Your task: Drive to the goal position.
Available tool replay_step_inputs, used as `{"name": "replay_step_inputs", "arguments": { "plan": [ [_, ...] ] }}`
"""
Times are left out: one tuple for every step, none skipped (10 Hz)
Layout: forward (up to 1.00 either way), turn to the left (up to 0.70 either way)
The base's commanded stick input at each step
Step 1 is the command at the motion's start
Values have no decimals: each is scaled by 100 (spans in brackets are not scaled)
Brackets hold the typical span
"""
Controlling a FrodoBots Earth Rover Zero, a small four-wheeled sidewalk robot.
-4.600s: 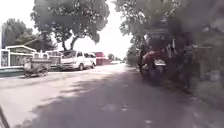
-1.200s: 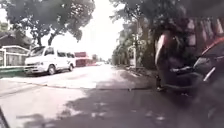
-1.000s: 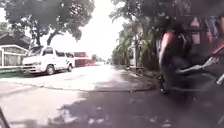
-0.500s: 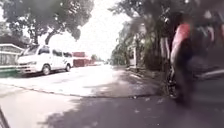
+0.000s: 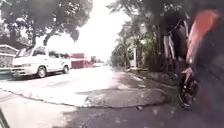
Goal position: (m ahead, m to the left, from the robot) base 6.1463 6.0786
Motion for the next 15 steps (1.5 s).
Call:
{"name": "replay_step_inputs", "arguments": {
  "plan": [
    [70,1],
    [70,1],
    [70,1],
    [70,1],
    [70,1],
    [70,1],
    [70,1],
    [70,1],
    [70,1],
    [70,1],
    [70,1],
    [70,1],
    [70,1],
    [70,1],
    [70,1]
  ]
}}
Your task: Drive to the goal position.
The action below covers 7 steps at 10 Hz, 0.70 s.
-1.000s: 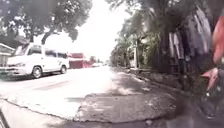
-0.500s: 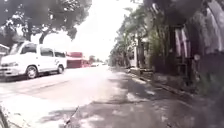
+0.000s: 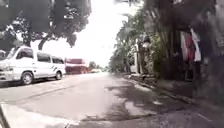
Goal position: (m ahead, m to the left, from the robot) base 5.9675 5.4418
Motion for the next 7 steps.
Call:
{"name": "replay_step_inputs", "arguments": {
  "plan": [
    [70,1],
    [70,1],
    [70,1],
    [70,1],
    [70,1],
    [70,1],
    [70,1]
  ]
}}
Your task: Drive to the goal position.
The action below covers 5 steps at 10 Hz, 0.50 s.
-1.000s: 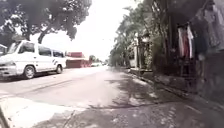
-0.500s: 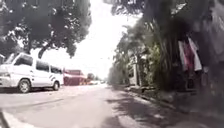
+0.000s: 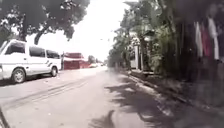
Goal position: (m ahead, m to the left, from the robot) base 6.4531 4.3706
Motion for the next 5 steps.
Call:
{"name": "replay_step_inputs", "arguments": {
  "plan": [
    [70,1],
    [70,1],
    [70,1],
    [70,1],
    [70,1]
  ]
}}
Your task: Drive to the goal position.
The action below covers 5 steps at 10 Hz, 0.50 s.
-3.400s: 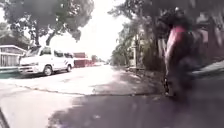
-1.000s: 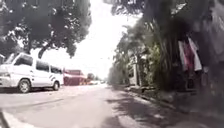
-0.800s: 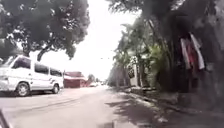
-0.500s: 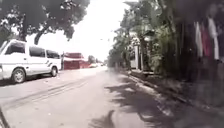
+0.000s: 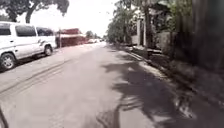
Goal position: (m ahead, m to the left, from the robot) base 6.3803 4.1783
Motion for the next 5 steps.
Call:
{"name": "replay_step_inputs", "arguments": {
  "plan": [
    [70,1],
    [70,1],
    [70,1],
    [70,1],
    [70,1]
  ]
}}
